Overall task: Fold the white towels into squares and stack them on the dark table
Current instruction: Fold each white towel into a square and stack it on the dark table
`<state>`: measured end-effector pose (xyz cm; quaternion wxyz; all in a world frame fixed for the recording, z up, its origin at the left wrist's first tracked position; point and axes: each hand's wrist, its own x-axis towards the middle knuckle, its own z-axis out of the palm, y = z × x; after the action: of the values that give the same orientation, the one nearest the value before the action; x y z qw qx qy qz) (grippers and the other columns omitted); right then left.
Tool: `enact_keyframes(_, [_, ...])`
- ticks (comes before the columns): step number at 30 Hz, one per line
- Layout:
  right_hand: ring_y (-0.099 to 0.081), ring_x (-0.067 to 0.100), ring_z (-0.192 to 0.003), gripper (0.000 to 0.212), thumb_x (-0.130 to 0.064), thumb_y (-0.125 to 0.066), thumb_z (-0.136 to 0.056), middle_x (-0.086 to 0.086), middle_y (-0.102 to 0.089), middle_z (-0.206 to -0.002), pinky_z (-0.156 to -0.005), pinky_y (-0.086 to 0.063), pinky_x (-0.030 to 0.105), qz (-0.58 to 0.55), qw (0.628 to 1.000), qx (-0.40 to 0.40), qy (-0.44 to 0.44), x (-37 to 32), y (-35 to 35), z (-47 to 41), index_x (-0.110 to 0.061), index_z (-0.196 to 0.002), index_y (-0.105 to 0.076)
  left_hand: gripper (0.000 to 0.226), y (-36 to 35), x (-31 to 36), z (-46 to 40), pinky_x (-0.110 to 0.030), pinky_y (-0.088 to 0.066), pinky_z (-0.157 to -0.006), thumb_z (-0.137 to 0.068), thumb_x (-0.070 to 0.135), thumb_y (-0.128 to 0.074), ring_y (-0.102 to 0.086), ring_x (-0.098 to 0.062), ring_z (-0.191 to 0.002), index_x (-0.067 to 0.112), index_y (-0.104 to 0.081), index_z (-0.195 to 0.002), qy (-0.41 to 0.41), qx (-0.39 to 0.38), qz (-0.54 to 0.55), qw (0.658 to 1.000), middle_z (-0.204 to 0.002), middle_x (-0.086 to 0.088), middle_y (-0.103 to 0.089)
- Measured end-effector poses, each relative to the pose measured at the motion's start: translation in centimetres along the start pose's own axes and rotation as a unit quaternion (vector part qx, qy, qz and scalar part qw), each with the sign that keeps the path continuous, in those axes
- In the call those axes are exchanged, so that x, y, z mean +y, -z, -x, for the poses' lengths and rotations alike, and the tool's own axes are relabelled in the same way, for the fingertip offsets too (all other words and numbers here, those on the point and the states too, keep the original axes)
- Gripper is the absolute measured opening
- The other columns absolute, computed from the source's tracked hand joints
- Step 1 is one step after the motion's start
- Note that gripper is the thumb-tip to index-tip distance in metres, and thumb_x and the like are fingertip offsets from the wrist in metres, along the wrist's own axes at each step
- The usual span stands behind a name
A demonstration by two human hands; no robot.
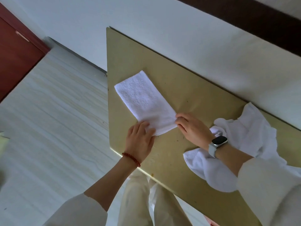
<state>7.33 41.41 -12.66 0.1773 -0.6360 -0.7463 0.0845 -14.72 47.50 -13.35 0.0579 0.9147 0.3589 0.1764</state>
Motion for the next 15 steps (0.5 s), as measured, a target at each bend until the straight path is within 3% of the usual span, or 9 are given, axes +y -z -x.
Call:
enact_keyframes(4, [-0.059, 0.022, -0.07, 0.02, -0.009, -0.042, -0.086, 0.007, -0.063, -0.089, -0.039, -0.046, 0.029, 0.017, 1.0, -0.002, 0.023, -0.2, 0.7, -0.4, -0.004, -0.077, -0.06, 0.02, 0.3, -0.3, 0.3, -0.033, -0.042, -0.073, -0.075, 0.023, -0.05, -0.05, -0.025, -0.087, 0.022, -0.059, -0.093, 0.041, 0.013, 0.012, 0.999, -0.098, -0.003, -0.049])
enact_keyframes(7, [-0.057, 0.018, -0.06, 0.008, 0.002, -0.061, -0.075, 0.003, -0.064, -0.086, -0.03, -0.036, 0.023, 0.044, 0.998, 0.005, 0.04, -0.7, 1.1, -0.5, -0.006, -0.076, -0.06, 0.025, 0.4, 0.5, 0.3, -0.031, -0.046, -0.064, -0.073, 0.033, -0.049, -0.055, -0.026, -0.072, 0.021, -0.055, -0.094, 0.08, 0.007, 0.015, 0.997, -0.087, -0.005, -0.051])
enact_keyframes(9, [-0.055, 0.016, -0.056, 0.02, 0.005, -0.07, -0.067, 0.002, -0.065, -0.083, -0.03, -0.032, 0.02, 0.048, 0.998, 0.018, 0.048, -0.7, 0.9, -0.4, -0.007, -0.078, -0.058, 0.027, 0.2, 1.3, 0.2, -0.028, -0.044, -0.06, -0.073, 0.036, -0.049, -0.056, -0.025, -0.065, 0.02, -0.051, -0.094, 0.096, -0.001, 0.019, 0.995, -0.076, -0.005, -0.055])
enact_keyframes(12, [-0.053, 0.015, -0.056, 0.029, 0.005, -0.07, -0.066, 0.003, -0.063, -0.08, -0.029, -0.033, 0.021, 0.047, 0.997, 0.035, 0.06, -0.7, 0.9, -0.3, -0.011, -0.081, -0.051, 0.02, -0.2, 2.0, 0.0, -0.027, -0.042, -0.055, -0.073, 0.025, -0.047, -0.056, -0.024, -0.059, 0.018, -0.046, -0.092, 0.104, 0.008, 0.042, 0.994, -0.069, -0.003, -0.056])
enact_keyframes(15, [-0.056, 0.017, -0.061, 0.022, 0.005, -0.067, -0.066, 0.005, -0.062, -0.081, -0.029, -0.037, 0.022, 0.037, 0.997, 0.021, 0.06, -0.6, 1.0, 0.1, -0.009, -0.08, -0.057, 0.021, -0.3, 1.9, 0.3, -0.028, -0.042, -0.055, -0.07, 0.015, -0.042, -0.054, -0.024, -0.058, 0.018, -0.044, -0.091, 0.096, 0.01, 0.05, 0.994, -0.071, -0.003, -0.056])
